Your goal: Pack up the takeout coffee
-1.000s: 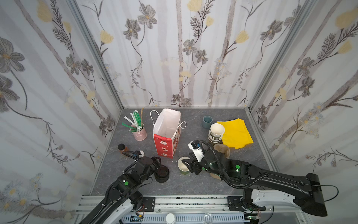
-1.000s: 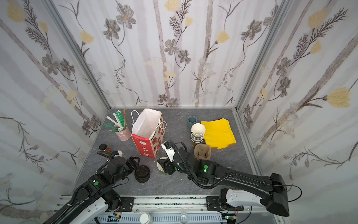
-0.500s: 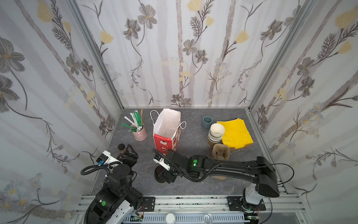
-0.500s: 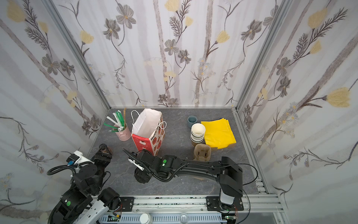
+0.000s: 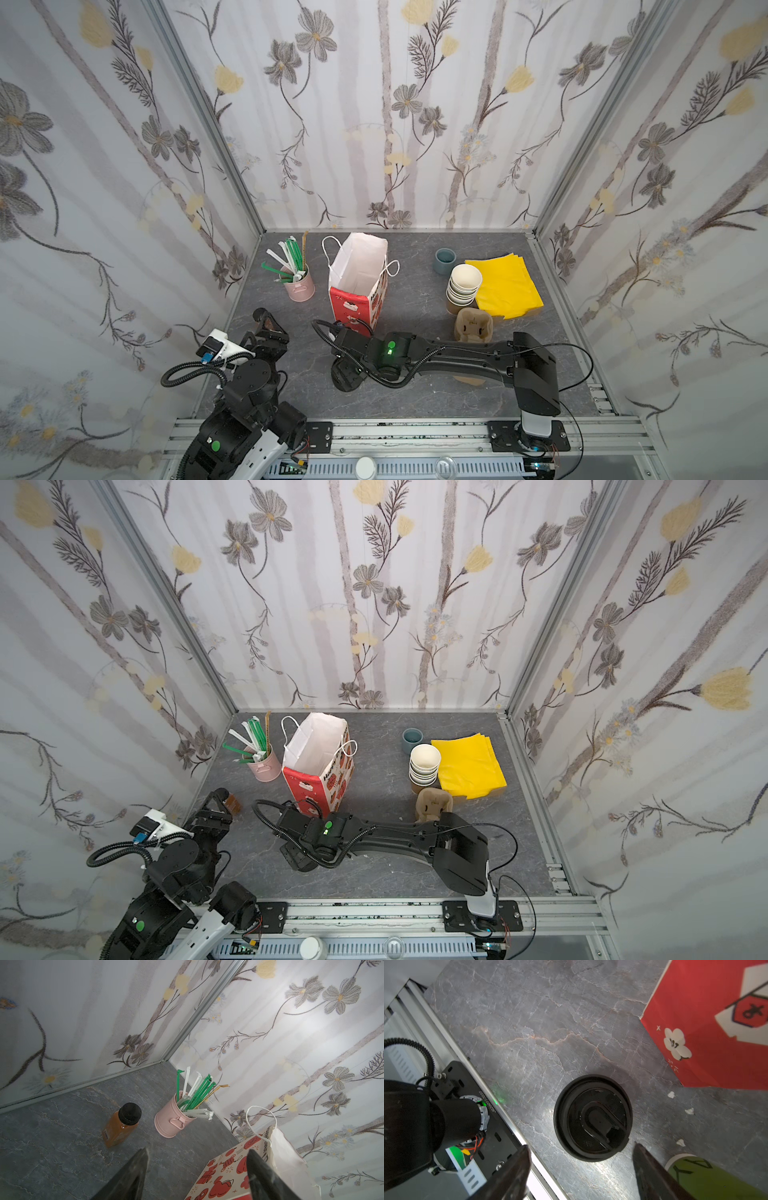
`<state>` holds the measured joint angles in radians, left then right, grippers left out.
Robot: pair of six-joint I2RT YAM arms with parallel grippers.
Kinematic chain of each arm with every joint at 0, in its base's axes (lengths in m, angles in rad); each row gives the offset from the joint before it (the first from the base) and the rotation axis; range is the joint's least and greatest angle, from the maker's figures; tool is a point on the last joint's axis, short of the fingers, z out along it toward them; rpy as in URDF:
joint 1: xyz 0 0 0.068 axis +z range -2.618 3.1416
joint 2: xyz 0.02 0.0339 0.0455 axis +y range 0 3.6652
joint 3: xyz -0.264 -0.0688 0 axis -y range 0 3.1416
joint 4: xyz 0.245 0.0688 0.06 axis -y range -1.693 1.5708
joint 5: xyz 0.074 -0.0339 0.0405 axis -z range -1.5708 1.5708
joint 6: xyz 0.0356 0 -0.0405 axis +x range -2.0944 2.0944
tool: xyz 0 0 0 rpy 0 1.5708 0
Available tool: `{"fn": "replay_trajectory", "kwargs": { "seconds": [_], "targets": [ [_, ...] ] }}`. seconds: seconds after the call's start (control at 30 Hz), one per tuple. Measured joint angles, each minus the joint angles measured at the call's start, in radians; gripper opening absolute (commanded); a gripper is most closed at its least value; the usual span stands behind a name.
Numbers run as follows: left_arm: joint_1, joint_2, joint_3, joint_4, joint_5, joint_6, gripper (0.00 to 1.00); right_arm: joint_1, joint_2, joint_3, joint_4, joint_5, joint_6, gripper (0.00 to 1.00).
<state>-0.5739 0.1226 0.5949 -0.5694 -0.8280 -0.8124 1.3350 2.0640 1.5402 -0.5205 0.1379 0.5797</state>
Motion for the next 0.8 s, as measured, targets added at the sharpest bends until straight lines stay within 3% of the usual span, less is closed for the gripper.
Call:
{"fn": "replay_trajectory", "kwargs": {
  "seconds": [0.4,0.8],
  "targets": [
    [0.0,0.001,-0.008,-0.003,0.016,-0.011,0.75,0.032,0.036,-0.003,0.01,0.09,0.257,0.78],
    [0.0,0.008,-0.021,-0.003,0.031,-0.031,0.75,0.032,0.084,-0.003,0.033,0.132,0.362,0.84]
  ]
}}
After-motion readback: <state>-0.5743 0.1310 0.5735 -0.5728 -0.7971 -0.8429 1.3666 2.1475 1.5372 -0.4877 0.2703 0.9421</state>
